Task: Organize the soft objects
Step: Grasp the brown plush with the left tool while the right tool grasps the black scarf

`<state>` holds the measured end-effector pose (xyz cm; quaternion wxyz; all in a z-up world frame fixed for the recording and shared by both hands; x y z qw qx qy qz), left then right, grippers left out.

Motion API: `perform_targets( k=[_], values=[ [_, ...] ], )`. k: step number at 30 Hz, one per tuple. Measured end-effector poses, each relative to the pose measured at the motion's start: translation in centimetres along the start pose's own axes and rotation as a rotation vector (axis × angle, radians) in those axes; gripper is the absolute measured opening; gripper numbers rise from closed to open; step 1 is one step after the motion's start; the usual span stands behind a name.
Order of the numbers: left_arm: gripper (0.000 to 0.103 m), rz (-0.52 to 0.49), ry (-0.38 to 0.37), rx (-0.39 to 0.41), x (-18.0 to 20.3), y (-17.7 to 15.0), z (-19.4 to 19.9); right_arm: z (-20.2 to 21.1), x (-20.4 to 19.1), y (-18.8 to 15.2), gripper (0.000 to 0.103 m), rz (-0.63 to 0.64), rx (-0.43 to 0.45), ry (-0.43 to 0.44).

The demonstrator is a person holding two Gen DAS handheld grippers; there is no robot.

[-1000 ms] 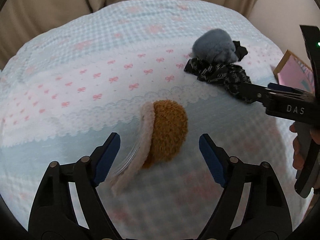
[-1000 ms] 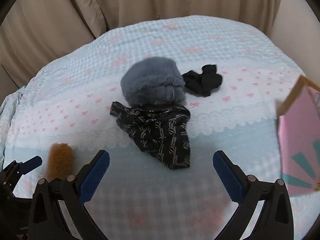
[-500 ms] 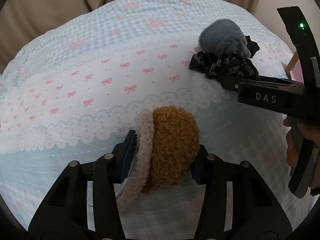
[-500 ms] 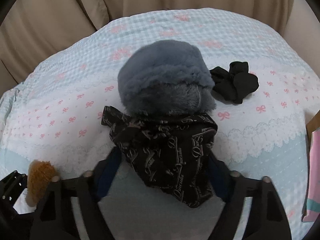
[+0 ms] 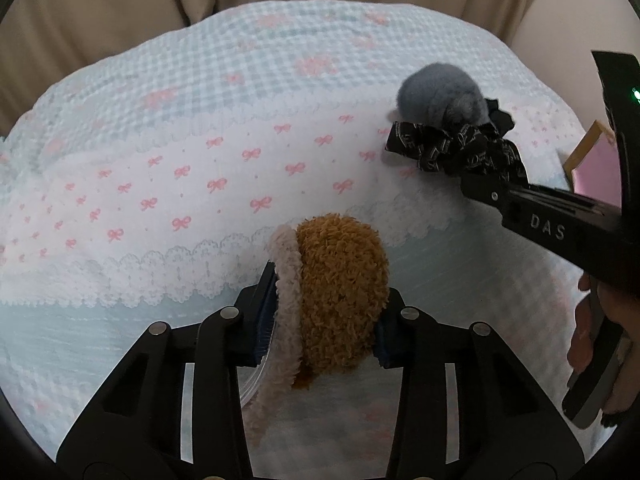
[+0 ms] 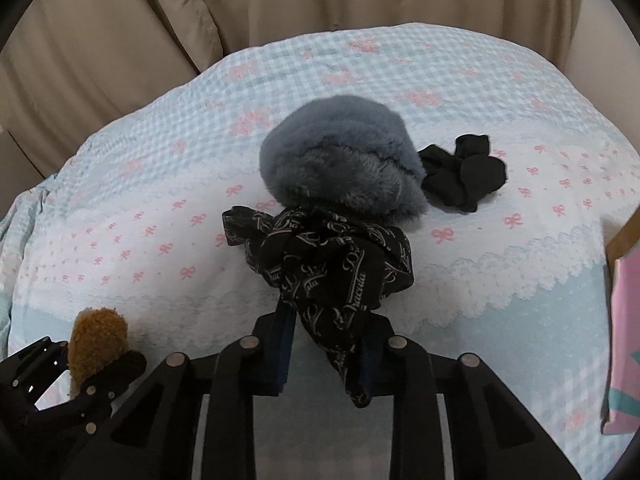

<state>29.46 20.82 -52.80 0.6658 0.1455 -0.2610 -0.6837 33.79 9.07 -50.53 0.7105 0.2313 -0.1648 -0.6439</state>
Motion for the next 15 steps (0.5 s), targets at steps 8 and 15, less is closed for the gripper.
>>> perform_targets(
  k=[8,15],
  values=[
    [0.035,-0.002,-0.018,0.036,2.1,2.4,4.7,5.6,0.8,1.1,0.018,-0.026,0.036,0.011],
    [0.035,-0.016,-0.046,0.091,5.5,5.9,11.4,13.4,2.0,3.0,0.018,-0.055,0.082,0.011]
  ],
)
Point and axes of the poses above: each gripper's, at about its wrist camera, not at the fingertips, and z roughly against the way its jaws point, x to its right, y to its top, the point moved 5 cm from there along -z, roughly the way its jaws point, and after that the axes turned 6 degrees about -y, right-handed, at the moved point
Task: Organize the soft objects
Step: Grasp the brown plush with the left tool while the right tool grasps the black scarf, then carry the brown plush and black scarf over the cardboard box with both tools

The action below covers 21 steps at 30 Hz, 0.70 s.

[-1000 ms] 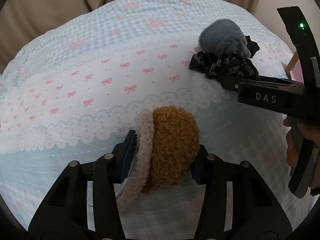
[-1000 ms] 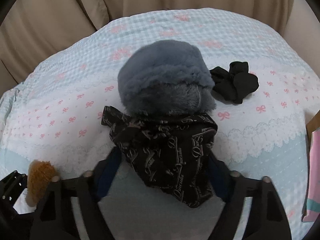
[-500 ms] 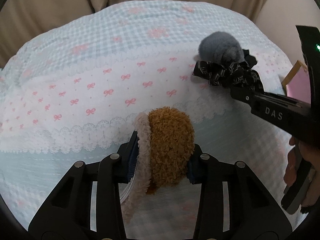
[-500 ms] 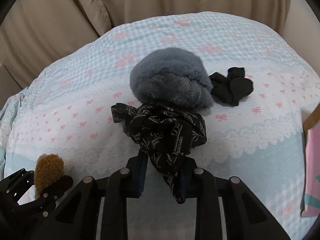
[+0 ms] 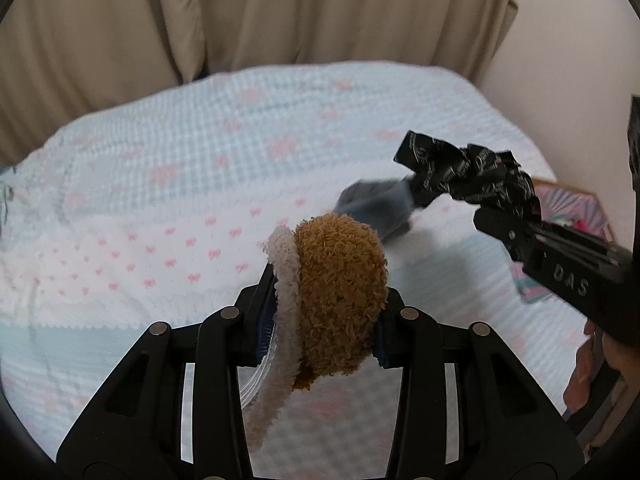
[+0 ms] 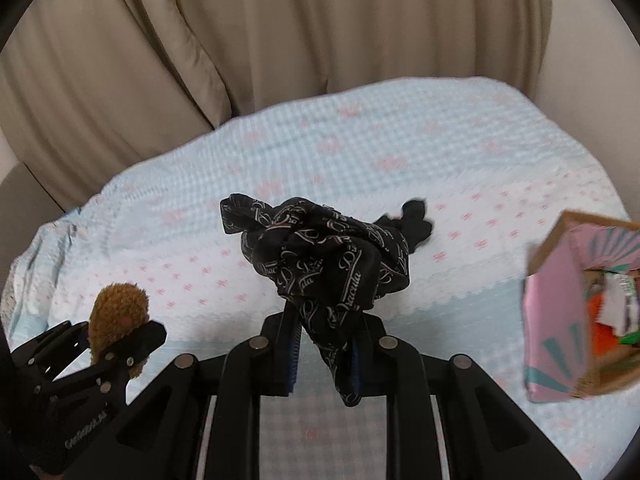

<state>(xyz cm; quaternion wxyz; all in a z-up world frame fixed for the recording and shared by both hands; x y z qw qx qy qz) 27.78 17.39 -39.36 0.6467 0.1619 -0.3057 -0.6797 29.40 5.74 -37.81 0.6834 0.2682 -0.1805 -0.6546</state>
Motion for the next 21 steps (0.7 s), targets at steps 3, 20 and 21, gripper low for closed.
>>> perform_targets(
  k=[3,20,21],
  values=[
    [0.035,-0.002,-0.016,0.021,1.9,1.8,2.7,3.7,0.7,1.1,0.018,-0.011,0.024,-0.002],
    [0.035,-0.103,-0.102,0.058,20.3,9.4,10.1,20.3,14.1,4.6,0.018,-0.076,0.075,-0.076],
    [0.035,-0.104,-0.103,0.055,21.7,9.6,9.9,20.7,15.3,4.5,0.018,-0.075,0.07,-0.081]
  ],
)
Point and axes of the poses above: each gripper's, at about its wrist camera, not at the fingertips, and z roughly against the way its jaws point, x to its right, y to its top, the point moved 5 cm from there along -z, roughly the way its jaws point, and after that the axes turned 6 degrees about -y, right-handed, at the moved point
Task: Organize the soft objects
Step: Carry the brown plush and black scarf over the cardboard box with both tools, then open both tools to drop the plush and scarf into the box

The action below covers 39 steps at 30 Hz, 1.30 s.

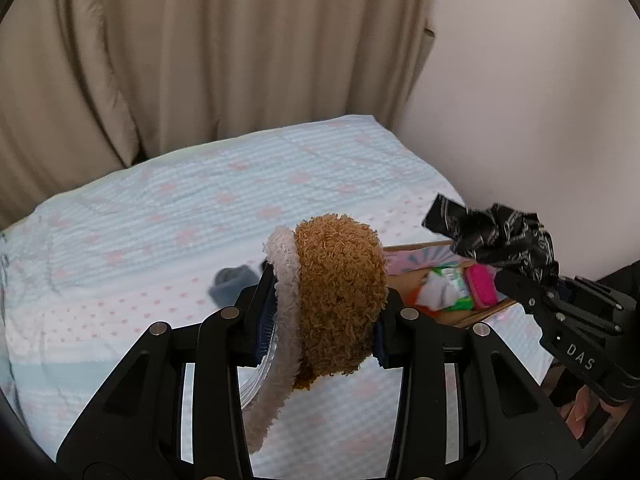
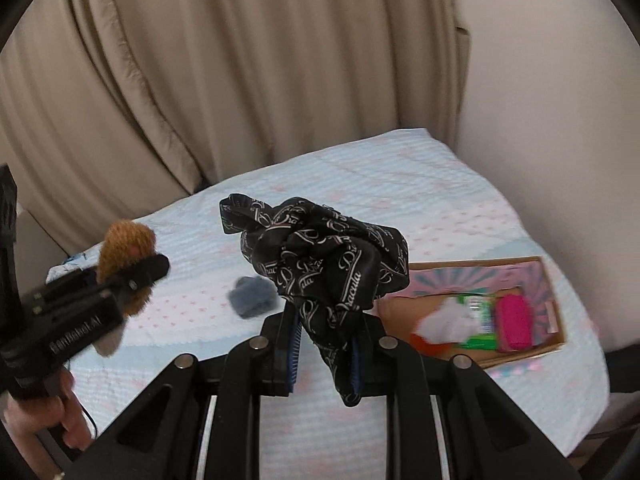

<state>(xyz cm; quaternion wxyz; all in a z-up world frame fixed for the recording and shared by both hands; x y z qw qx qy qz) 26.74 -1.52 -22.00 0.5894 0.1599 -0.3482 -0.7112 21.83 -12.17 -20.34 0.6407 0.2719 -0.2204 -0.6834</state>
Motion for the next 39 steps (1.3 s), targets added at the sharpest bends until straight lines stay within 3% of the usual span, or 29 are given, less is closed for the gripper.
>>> perform_targets(
  k=[9,16,26,34,37,38,39],
  values=[
    [0.035,0.003,-0.031,-0.102,10.4,-0.2,-7.8,-1.3,11.3,-1.2,0.018,0.032,-0.083,-0.029],
    [0.035,0.007,-0.031,-0.192,15.3,-0.6,-15.5,-5.1,19.5,-1.8,0.018,0.022,-0.165,-0.044],
    [0.036,0.015,0.007,-0.332,17.2,-2.5,-26.2,-12.8,25.0,-2.4,0.018,0.077,-0.283,-0.021],
    [0.036,0.044,0.035,-0.446,15.9,-5.1,-30.2,-17.4,25.7,-3.7,0.019,0.077,-0.374,-0.003],
    [0.048,0.03,0.042,-0.441,16.2,-4.8,-29.9,-18.4,25.8,-3.6,0.027,0.059,-0.399,-0.001],
    [0.069,0.026,0.045,-0.436,16.3,-4.5,-29.6,-18.7,25.8,-3.5,0.038,0.047,-0.413,0.002],
    [0.103,0.023,0.043,-0.436,16.3,-4.3,-29.4,-18.9,25.8,-3.4,0.047,0.036,-0.421,0.005]
  ],
)
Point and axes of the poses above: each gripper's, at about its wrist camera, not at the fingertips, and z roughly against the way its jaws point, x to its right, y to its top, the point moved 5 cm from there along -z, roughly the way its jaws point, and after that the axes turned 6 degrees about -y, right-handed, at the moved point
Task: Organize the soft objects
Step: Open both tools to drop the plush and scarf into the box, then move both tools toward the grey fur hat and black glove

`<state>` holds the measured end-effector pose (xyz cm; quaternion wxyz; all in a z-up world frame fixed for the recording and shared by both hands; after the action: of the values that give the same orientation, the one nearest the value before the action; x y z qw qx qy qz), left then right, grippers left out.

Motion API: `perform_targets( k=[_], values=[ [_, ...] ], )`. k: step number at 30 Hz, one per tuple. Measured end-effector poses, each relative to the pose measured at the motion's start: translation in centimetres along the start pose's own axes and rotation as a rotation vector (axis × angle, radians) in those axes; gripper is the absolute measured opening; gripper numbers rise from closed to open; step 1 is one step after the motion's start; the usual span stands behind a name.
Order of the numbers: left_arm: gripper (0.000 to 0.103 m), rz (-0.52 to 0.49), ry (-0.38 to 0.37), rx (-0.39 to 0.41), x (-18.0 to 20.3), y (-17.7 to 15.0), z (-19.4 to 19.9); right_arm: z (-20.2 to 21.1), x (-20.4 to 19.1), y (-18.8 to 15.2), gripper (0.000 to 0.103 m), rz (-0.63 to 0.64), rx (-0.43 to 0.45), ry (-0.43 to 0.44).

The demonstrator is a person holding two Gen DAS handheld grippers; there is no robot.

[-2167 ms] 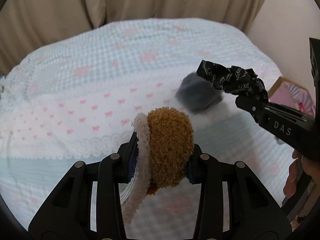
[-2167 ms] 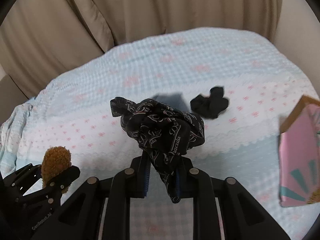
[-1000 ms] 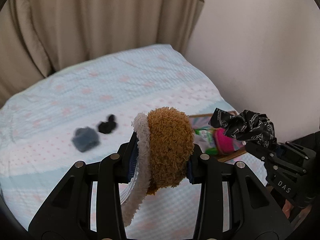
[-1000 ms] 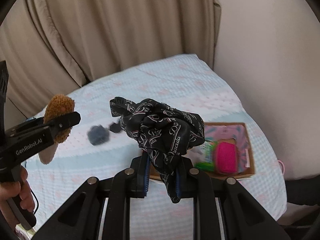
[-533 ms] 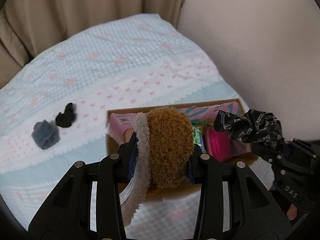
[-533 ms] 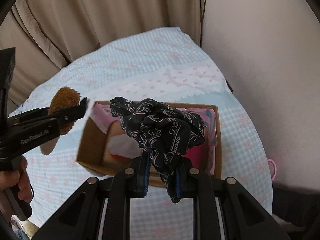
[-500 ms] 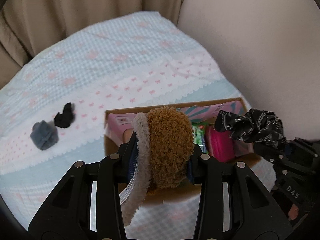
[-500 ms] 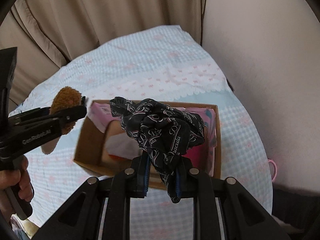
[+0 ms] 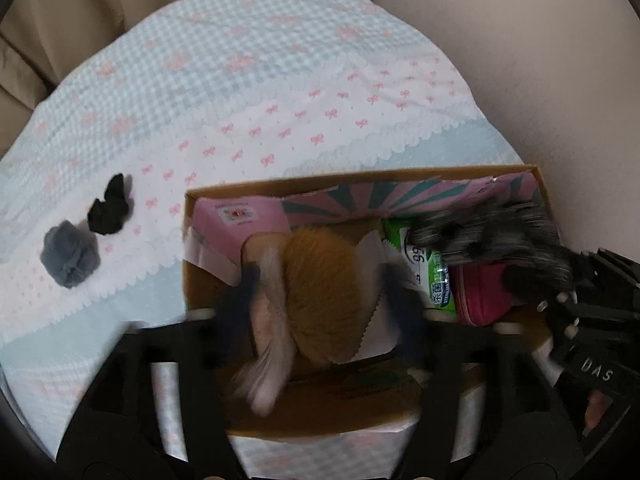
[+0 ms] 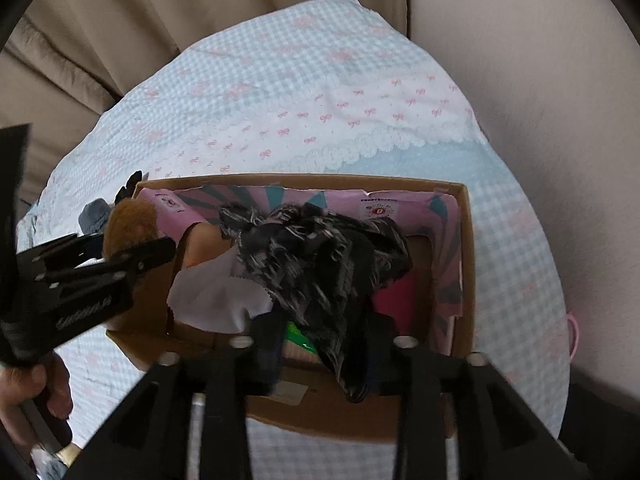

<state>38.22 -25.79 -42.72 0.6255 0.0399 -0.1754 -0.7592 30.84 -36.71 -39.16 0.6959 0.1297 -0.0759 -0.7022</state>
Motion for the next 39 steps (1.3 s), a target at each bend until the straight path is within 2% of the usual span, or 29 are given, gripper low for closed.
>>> perform_targets(
  k=[2,4,13,21,28,31,39],
  values=[
    [0.103,-0.007,0.001,0.002,0.0,0.1,0.6,0.0,0.1,0.4,0.087,-0.026,0.005,0.032],
    [0.103,-0.017,0.017,-0.005,-0.1,-0.2,1.2,0.5,0.2,0.6,0.102,-0.044,0.035,0.068],
    [0.103,-0.015,0.018,-0.002,-0.6,-1.7,2.4,1.3,0.2,0.0,0.102,-0.054,0.067,0.085],
    [0.103,-0.043,-0.016,0.028,0.0,-2.3,5.1,3.7,-0.1,-0.6,0.102,-0.069,0.103,0.058],
    [0.103,-0.084,-0.036,0.074,-0.4,-3.1,10.1,8.0,-1.9,-1.0,0.102,-0.077,0.156,0.016],
    [0.103,-0.088,-0.054,0.099,-1.2,-3.5,13.0,10.2,-3.8,-1.5,0.102,-0.064,0.17,0.0],
    [0.103,-0.098,-0.044,0.197,-4.5,-5.0,21.4,17.9,-9.3,-2.2,0.102,-0.09,0.287,-0.039]
  ],
)
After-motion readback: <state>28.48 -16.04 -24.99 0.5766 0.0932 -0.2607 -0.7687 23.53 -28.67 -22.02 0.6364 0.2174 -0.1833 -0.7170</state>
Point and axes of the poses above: each gripper's, at about its wrist camera, not at the fingertips, and z roughly against the way its jaws point, x to its right, y to its top, the point moved 5 cm from there along -z, roughly the way its jaws point, and after that the axes turned 6 degrees about -y, right-handed, at the moved point
